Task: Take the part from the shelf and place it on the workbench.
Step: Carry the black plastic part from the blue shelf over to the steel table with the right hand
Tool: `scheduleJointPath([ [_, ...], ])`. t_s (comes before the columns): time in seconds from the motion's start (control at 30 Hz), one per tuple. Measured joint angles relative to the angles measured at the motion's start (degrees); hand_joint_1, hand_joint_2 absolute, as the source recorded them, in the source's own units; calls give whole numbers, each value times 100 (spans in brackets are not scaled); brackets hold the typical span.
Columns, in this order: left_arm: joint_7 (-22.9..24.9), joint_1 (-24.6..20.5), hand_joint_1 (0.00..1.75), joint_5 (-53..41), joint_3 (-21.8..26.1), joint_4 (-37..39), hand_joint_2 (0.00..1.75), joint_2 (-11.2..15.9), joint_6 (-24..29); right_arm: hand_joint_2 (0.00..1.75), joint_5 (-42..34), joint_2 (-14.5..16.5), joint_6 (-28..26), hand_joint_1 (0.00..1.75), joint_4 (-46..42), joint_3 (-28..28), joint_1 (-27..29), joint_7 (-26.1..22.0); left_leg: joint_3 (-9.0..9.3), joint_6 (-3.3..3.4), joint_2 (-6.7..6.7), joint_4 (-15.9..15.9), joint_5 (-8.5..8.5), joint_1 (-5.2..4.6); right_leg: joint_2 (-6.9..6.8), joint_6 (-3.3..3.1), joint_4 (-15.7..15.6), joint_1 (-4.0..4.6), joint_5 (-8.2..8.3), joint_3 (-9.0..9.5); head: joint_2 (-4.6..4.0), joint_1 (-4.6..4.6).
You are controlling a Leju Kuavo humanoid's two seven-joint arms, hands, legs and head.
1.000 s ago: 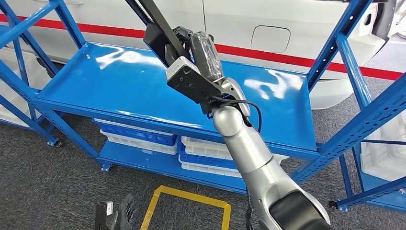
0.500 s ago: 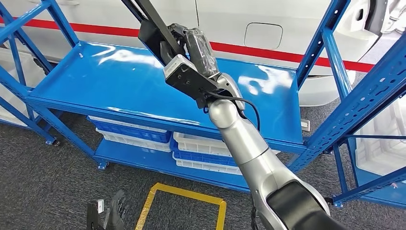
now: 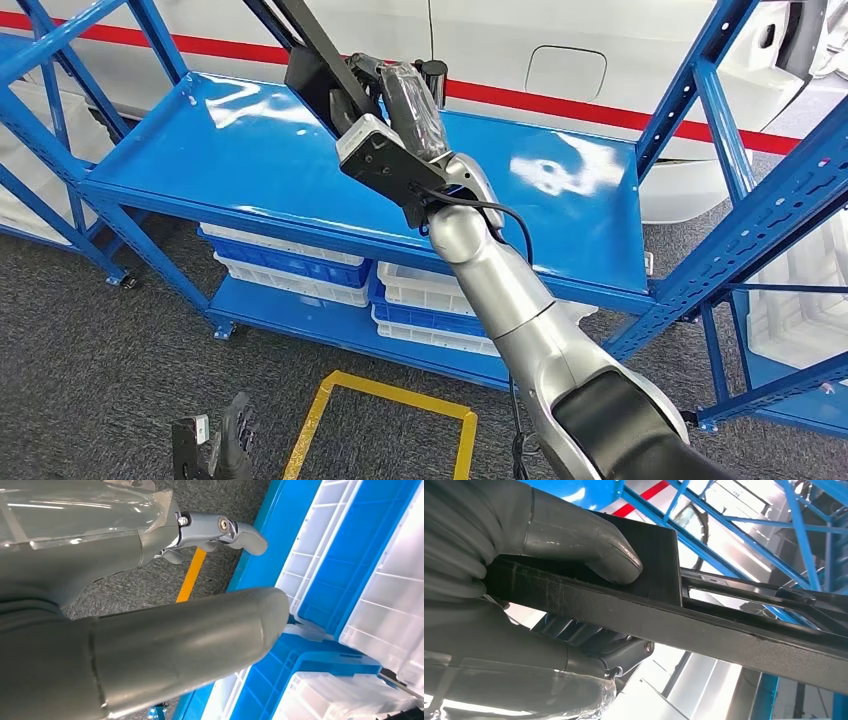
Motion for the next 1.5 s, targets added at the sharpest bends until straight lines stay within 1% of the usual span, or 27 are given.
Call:
scheduleJointPath([
  [0.07,-11,0,0,4,-1,0,0,4,4,175,-6,7,2,175,28,15,-12,-16,-34,-65,-3,6,35,-11,12,-70,-266,16,65,127,-1,-5],
  [0.17,-26,3,0,33,-2,0,0,15,24,175,-13,19,-20,175,59,30,-23,-21,-87,-167,-1,34,28,21,13,-206,-285,-6,158,97,-1,-9],
  [0.2,-31,3,0,49,-2,0,0,22,41,175,-8,25,-52,175,62,34,-27,-21,-146,-195,1,166,-89,32,8,-256,-298,-25,190,85,-1,-13],
  [0.27,-39,8,0,86,-2,1,0,35,68,175,16,35,-126,175,68,42,-31,-21,-380,-246,6,765,-505,51,-1,-327,-307,-31,242,36,-1,-21],
  [0.33,-41,19,0,111,-2,1,0,42,76,175,42,38,-164,175,82,50,-21,-21,-622,-285,7,1451,-858,63,-7,-350,-304,-15,287,-29,-1,-23],
  [0.37,-41,24,0,118,-2,1,0,45,76,175,48,38,-170,175,89,52,-10,-21,-632,-289,8,1571,-895,64,-8,-347,-302,-8,311,-61,-1,-24],
  [0.4,-41,28,0,119,-2,1,0,49,76,175,54,38,-172,175,93,54,0,-21,-531,-283,8,1476,-835,65,-7,-339,-300,-4,336,-89,-1,-24],
  [0.5,-42,23,0,119,-2,0,0,58,76,175,60,38,-177,175,94,55,3,-21,171,-213,10,398,-477,51,-4,-280,-294,19,393,-137,-1,-22],
  [0.57,-43,21,0,119,-2,0,0,62,76,175,61,39,-181,175,94,58,-2,-21,369,-158,3,44,-419,15,-10,-218,-293,39,433,-162,-1,-18],
  [0.63,-44,26,0,119,-2,0,0,62,76,175,62,39,-184,175,93,67,1,-21,352,-85,-1,18,-367,-9,-18,-146,-302,41,472,-182,-1,-15],
  [0.7,-46,24,0,117,-3,0,0,63,76,175,63,29,-186,175,80,73,5,-21,331,3,14,-35,-280,-1,-13,-113,-186,41,373,-259,-1,-10],
  [0.73,-48,22,0,117,-4,0,0,63,75,175,64,18,-187,175,65,72,9,-21,306,47,23,-60,-233,8,-8,-126,34,44,221,-356,-1,-7],
  [0.8,-50,18,0,118,-8,0,0,61,73,175,64,-14,-190,175,10,66,47,-15,214,95,29,-63,-160,5,-1,-167,783,33,-199,-637,-1,0],
  [0.87,-49,20,0,119,-14,0,0,61,68,175,61,-53,-190,175,-54,49,123,3,110,98,27,-58,-89,4,0,-136,1347,23,-444,-785,-1,-1],
  [0.9,-49,21,0,119,-22,0,0,61,63,175,60,-74,-189,175,-90,38,163,13,66,89,24,-55,-57,4,0,-93,1317,19,-438,-699,-1,0],
  [0.97,-47,20,0,119,-49,0,0,61,45,175,50,-110,-187,175,-172,22,217,23,0,55,17,-41,-4,5,-1,-7,605,8,-254,-197,-1,0],
  [1.03,-46,18,0,112,-78,0,0,60,20,175,11,-132,-183,175,-270,2,241,18,-50,-1,16,-26,45,-7,9,-14,-124,26,-108,274,0,-5],
  [1.07,-44,16,0,102,-91,0,0,59,6,175,-22,-149,-180,175,-321,-18,256,10,-64,-32,16,-19,70,-12,17,-39,-296,41,-82,367,0,-5],
  [1.13,-38,15,0,80,-127,0,0,56,-17,175,-96,-188,-175,175,-416,-66,318,-15,-79,-98,10,-31,125,-16,23,-101,-334,41,-38,349,0,-7],
  [1.2,-31,10,0,57,-174,0,0,59,-29,175,-162,-227,-171,175,-507,-110,396,-46,-145,-157,6,54,25,4,17,-200,-361,-12,23,312,-1,-8],
  [1.23,-28,8,0,42,-197,0,0,61,-31,175,-186,-246,-168,175,-552,-128,435,-57,-227,-187,5,240,-146,15,13,-261,-372,-38,64,285,-1,-11],
  [1.3,-22,6,0,18,-233,1,0,63,-33,175,-213,-284,-166,175,-615,-147,507,-67,-480,-248,8,938,-631,33,6,-338,-369,-40,139,201,-1,-19],
  [1.33,-18,6,0,11,-251,1,0,63,-37,175,-221,-306,-164,175,-635,-153,549,-69,-601,-277,8,1320,-823,41,4,-346,-365,-37,173,157,-1,-19],
  [1.37,-13,5,0,8,-270,2,0,63,-40,175,-229,-328,-163,175,-647,-157,593,-69,-656,-296,9,1570,-918,51,4,-339,-359,-34,204,115,-1,-20],
  [1.4,-3,3,0,5,-294,2,0,62,-43,175,-241,-351,-163,175,-659,-165,639,-70,-610,-308,10,1623,-910,64,4,-328,-349,-32,232,73,-1,-20],
  [1.43,9,-3,0,3,-316,2,0,62,-46,175,-256,-373,-164,175,-672,-176,680,-72,-445,-310,11,1438,-807,78,5,-313,-335,-34,254,38,-1,-20],
  [1.5,36,-30,0,1,-349,2,0,62,-47,175,-288,-413,-169,175,-708,-213,733,-78,89,-296,12,671,-562,96,6,-278,-298,-28,286,-26,-1,-20],
])
